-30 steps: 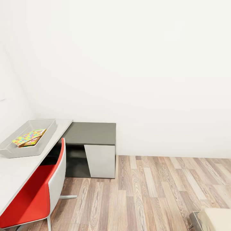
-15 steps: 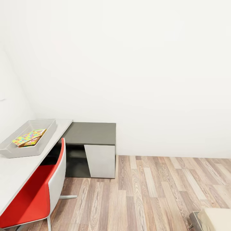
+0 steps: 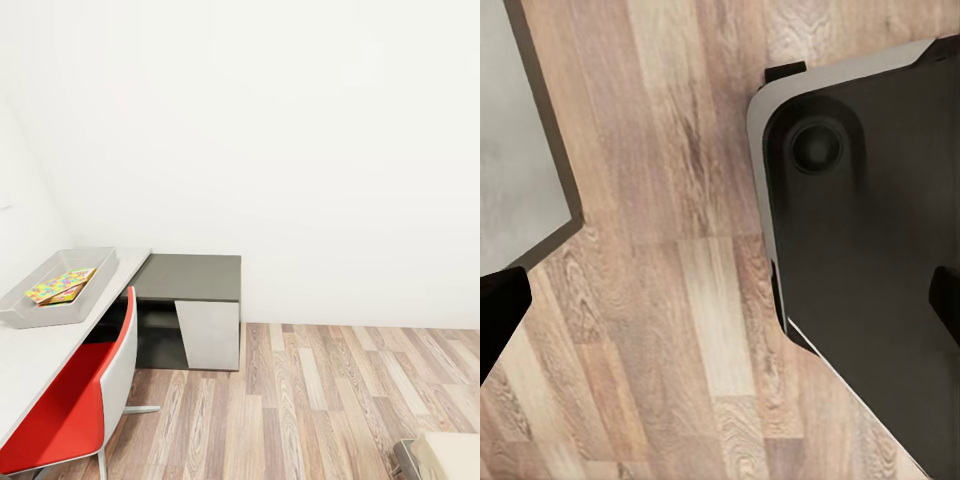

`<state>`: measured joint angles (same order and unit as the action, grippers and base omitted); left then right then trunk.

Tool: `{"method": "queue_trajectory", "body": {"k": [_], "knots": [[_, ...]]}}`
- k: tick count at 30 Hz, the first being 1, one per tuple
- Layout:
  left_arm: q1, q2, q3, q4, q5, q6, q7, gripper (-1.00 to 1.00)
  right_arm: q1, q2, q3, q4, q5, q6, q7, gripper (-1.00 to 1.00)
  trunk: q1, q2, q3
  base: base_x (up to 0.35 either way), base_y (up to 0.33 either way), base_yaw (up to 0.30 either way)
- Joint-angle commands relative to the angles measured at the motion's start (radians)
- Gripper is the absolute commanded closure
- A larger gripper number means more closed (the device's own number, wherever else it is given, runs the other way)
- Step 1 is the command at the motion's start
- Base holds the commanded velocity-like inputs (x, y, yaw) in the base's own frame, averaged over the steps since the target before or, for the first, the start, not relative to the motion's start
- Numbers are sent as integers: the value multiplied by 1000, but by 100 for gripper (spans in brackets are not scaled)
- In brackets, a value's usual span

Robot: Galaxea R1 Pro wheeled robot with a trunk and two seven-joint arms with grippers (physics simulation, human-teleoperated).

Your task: Put all the toys in the child's room - the three board games (two on the bed and one on the table), the two jigsaw puzzles on the table, and the tennis ball on the table - inside the toy box on the table in the child's room.

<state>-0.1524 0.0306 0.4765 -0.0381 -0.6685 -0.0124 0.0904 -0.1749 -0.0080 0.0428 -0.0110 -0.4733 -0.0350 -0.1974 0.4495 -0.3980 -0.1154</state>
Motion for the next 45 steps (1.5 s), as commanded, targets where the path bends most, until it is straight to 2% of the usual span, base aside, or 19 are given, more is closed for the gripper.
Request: {"method": "queue_trajectory", "body": {"k": [1,9,25,45], "knots": [[-1,1,8,1,-11,-1,3,-100,0,-1,5,0,-9,-3,15,-100,1,-2,-2,0,0,0],[-1,3,7,0,-14,-1,3,-100,3,-4,5,0,-11,2,42,-100,1,-2,-2,0,0,0],[-1,1,7,0,-13,-1,3,-100,3,8,3,-2,-13,-8,35,-100,1,-2,-2,0,0,0],[-1,0,7,1,-13,-1,3,-100,3,3,3,-1,-13,-8,35,-100,1,-2,-2,0,0,0]]}}
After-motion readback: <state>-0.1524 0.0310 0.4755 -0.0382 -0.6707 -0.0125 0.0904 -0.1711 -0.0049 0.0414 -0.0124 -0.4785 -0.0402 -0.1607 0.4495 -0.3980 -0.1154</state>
